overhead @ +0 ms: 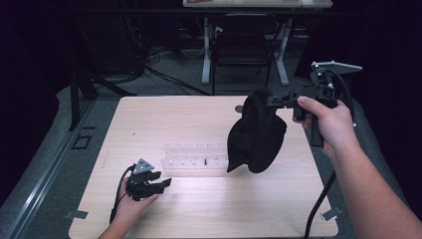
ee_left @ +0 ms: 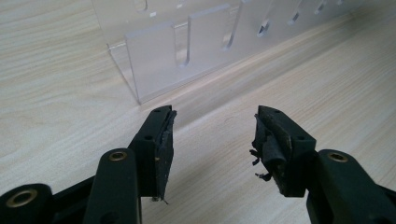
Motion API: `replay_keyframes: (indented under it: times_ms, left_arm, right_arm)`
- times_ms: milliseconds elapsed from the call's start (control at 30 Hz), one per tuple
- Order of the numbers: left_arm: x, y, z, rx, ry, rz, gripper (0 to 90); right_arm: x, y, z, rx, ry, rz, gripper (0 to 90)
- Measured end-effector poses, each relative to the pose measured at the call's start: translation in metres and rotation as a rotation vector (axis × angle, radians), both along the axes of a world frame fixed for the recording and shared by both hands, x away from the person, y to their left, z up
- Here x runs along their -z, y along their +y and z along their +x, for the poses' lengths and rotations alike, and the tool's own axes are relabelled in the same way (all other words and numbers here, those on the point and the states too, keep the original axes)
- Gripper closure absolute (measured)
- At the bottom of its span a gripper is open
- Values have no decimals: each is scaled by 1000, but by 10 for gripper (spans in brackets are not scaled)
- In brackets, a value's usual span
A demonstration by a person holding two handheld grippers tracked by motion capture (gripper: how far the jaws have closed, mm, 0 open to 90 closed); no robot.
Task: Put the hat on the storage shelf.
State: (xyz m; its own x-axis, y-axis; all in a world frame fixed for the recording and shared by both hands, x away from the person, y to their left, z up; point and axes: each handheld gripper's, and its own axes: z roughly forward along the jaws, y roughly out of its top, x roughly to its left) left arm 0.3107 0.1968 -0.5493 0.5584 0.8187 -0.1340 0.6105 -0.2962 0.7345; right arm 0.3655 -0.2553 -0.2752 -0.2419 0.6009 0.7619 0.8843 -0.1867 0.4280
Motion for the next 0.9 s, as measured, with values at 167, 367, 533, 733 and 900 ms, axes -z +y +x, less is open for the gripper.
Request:
replay_keyframes:
  times_ms: [167, 367, 533, 733, 900]
  left_arm:
    - [1, 1, 1, -12, -5, -5, 472]
    - [0, 3, 2, 10, 15, -9, 472]
    - [-1, 4, 2, 15, 20, -8, 472]
    - [-1, 4, 2, 17, 18, -8, 471]
    - [-1, 3, 1, 16, 17, -13, 471]
  right_arm:
    - [0, 13, 9, -7, -1, -1, 876]
    - [2, 26, 18, -21, -3, -5, 876]
    - [4, 38, 26, -26, -5, 2, 876]
    - [7, 50, 35, -32, -5, 6, 876]
    - [10, 59, 43, -28, -2, 8, 876]
